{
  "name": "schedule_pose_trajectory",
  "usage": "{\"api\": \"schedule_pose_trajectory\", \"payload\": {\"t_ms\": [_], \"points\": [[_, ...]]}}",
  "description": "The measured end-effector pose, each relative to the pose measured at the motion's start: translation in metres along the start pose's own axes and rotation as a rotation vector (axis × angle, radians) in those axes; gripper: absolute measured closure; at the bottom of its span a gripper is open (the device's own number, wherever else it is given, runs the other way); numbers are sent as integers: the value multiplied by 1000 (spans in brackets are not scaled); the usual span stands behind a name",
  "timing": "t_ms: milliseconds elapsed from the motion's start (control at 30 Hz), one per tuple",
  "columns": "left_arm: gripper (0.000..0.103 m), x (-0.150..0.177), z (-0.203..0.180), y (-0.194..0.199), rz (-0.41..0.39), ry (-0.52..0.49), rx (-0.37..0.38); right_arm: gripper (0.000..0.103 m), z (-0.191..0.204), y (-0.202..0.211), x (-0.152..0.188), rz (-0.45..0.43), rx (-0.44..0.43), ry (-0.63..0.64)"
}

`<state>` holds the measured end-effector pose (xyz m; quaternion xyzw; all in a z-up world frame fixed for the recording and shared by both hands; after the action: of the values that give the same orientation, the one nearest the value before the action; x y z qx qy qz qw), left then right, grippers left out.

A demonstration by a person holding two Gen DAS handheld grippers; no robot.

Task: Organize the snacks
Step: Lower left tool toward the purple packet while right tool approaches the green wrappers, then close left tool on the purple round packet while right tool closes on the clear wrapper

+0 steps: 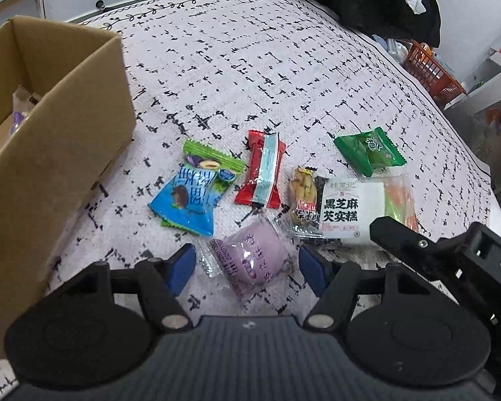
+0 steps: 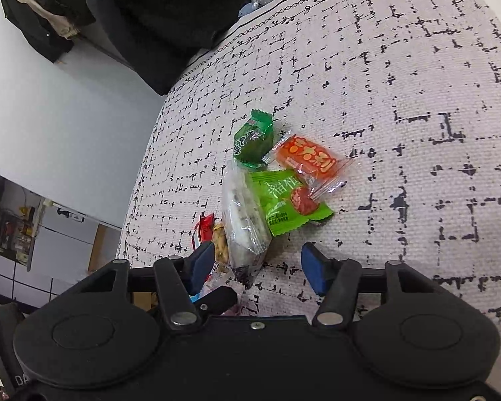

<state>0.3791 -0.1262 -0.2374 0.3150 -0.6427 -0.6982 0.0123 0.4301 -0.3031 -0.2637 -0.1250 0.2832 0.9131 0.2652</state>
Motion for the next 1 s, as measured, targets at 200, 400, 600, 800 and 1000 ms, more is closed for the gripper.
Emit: {"api": "schedule_pose_trajectory", "payload": {"t_ms": [200, 400, 600, 800, 1000], "points": [[52, -1, -1, -2, -10, -23, -8, 58, 3, -7, -1, 4, 5, 16], [58, -2, 7, 1, -10, -6, 2, 76, 9, -6, 1, 0, 17, 58], [58, -2, 16, 9, -13, 12, -11, 81, 17, -3, 4, -5, 21, 94], [58, -4, 22, 31, -51, 1, -6, 83, 28, 2, 6, -17, 5, 126], [58, -6, 28, 53, -88, -8, -10, 86, 40, 8, 8, -34, -18, 152]]}}
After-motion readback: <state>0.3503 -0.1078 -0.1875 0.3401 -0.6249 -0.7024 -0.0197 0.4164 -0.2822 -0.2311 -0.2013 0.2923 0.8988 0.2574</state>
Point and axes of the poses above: each gripper's, at about its wrist camera, not at the fingertips, and y roughly against the way its jaws point, z to its left, x to its underside, the point moved 3 cm from there along -y, roughly the way its jaws point, and after that the axes turned 15 degrees about -x, right-handed, at the moved point
